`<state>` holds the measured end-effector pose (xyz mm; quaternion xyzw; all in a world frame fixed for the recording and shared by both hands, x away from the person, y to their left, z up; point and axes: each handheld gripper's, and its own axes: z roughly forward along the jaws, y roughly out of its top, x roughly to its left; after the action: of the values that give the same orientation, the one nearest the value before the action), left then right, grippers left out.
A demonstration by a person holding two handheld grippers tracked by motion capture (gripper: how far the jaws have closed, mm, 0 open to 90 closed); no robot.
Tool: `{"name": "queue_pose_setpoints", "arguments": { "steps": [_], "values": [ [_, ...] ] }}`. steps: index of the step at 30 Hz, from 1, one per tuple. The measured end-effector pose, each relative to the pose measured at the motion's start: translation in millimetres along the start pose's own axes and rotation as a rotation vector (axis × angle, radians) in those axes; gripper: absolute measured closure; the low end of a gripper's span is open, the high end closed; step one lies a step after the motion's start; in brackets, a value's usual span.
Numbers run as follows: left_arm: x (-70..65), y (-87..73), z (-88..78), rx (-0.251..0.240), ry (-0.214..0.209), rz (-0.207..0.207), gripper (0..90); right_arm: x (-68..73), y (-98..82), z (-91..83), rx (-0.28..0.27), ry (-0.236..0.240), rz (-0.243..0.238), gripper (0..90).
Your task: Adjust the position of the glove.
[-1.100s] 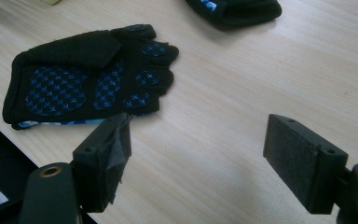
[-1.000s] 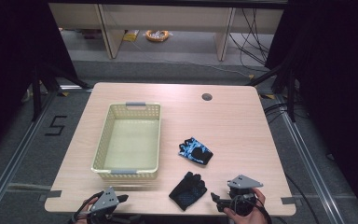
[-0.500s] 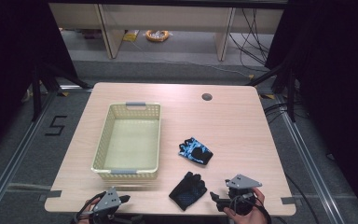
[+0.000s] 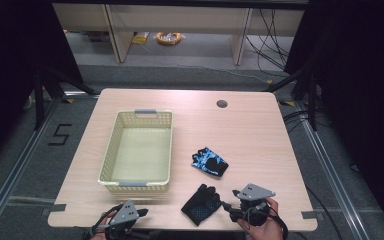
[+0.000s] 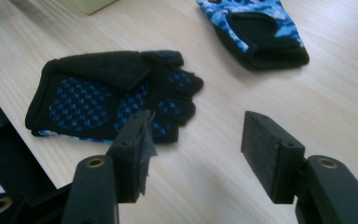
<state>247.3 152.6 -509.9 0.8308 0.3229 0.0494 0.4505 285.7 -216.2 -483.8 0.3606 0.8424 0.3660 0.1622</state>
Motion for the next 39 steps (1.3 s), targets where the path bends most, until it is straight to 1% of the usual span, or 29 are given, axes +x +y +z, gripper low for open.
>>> {"name": "queue_pose_setpoints", "arguments": {
  "steps": [2,3,5,6,8,9,11,12,13,14,15,16,17,18,19,20,21,23,25,26,27,30,31,33,35,36,37,38,39],
  "values": [
    [0.4,5.1,4.9,0.039,-0.004,0.022,22.2,-0.7,3.5,3.2,-0.003,-0.002,-0.028,48.0],
    [-2.7,5.8,9.7,-0.001,-0.005,-0.003,22.9,-0.8,5.4,5.4,0.002,0.004,-0.034,48.9],
    [-1.9,10.4,14.5,0.022,0.006,0.037,23.8,-0.9,8.8,8.4,0.003,0.012,-0.042,51.8],
    [-3.5,12.9,19.4,0.011,-0.002,0.022,24.4,-1.0,10.7,10.2,0.004,0.015,-0.046,52.1],
    [-5.0,17.5,24.5,0.007,-0.005,0.039,26.5,-2.4,15.2,14.5,0.008,0.018,-0.059,54.7],
    [-6.6,20.6,27.8,0.013,-0.010,0.032,27.0,-3.2,17.6,16.7,0.014,0.023,-0.061,55.1],
    [-8.0,26.5,33.0,0.007,-0.023,0.054,30.6,-4.3,22.9,22.8,0.010,0.038,-0.071,57.2],
    [-7.4,28.4,34.2,0.018,-0.015,0.081,31.3,-4.6,25.1,25.7,0.015,0.047,-0.076,57.8],
    [-9.1,30.8,37.2,0.011,-0.021,0.067,31.4,-4.5,26.5,28.0,0.017,0.051,-0.071,58.6],
    [-9.2,33.7,39.8,0.015,-0.014,0.077,32.1,-4.7,28.2,31.3,0.022,0.064,-0.070,59.6],
    [-10.9,34.7,42.7,-0.002,-0.029,0.056,33.8,-5.1,30.0,35.7,0.027,0.071,-0.076,60.4],
    [-7.9,38.1,42.5,0.025,-0.017,0.111,34.0,-5.3,31.2,38.0,0.036,0.080,-0.075,60.6],
    [-10.4,38.6,45.7,0.008,-0.020,0.078,34.3,-5.4,32.8,41.2,0.038,0.089,-0.078,61.4],
    [-10.9,40.0,47.5,0.011,-0.020,0.075,35.5,-5.7,33.9,43.5,0.040,0.087,-0.080,61.9],
    [-8.1,41.9,48.9,0.023,-0.015,0.125,36.8,-6.6,35.4,46.6,0.033,0.093,-0.099,62.4],
    [-11.3,42.1,51.6,0.013,-0.020,0.081,37.3,-6.4,36.7,47.8,0.045,0.100,-0.095,62.7],
    [-10.0,43.9,53.5,0.017,-0.021,0.102,38.0,-6.5,37.4,50.2,0.034,0.100,-0.095,63.0],
    [-11.7,46.2,57.8,0.016,-0.023,0.094,38.3,-7.0,39.1,52.2,0.055,0.113,-0.073,63.0],
    [-10.5,47.8,59.7,0.029,-0.019,0.110,38.4,-8.7,39.7,55.5,0.040,0.104,-0.083,62.9],
    [-11.9,49.5,65.2,0.037,-0.027,0.103,38.7,-8.8,40.1,56.4,0.059,0.108,-0.071,62.8],
    [-12.3,50.3,68.1,0.036,-0.035,0.115,38.7,-9.5,40.3,57.2,0.064,0.114,-0.072,62.8],
    [-13.7,49.1,76.2,0.055,-0.019,0.107,38.6,-10.4,40.3,62.8,0.062,0.122,-0.068,62.6],
    [-13.9,48.6,77.9,0.055,-0.024,0.099,39.4,-9.7,40.4,63.8,0.078,0.126,-0.055,62.6],
    [-11.7,47.5,80.5,0.073,-0.012,0.127,43.9,-9.9,39.8,67.8,0.099,0.122,-0.082,62.9],
    [-12.2,46.8,82.0,0.069,-0.020,0.126,49.8,-9.3,39.2,70.9,0.125,0.125,-0.092,63.4],
    [-12.6,46.7,82.5,0.064,-0.013,0.153,54.3,-9.2,38.9,72.3,0.129,0.126,-0.097,64.1],
    [-10.6,48.3,81.0,0.082,-0.009,0.203,57.4,-9.7,39.3,72.3,0.129,0.128,-0.104,65.2],
    [-9.9,48.7,80.6,0.086,0.004,0.220,60.7,-9.8,39.2,72.4,0.129,0.134,-0.105,66.4],
    [-10.5,48.1,80.7,0.082,0.012,0.202,65.4,-10.2,39.0,72.5,0.128,0.137,-0.105,68.6]
  ]
}}
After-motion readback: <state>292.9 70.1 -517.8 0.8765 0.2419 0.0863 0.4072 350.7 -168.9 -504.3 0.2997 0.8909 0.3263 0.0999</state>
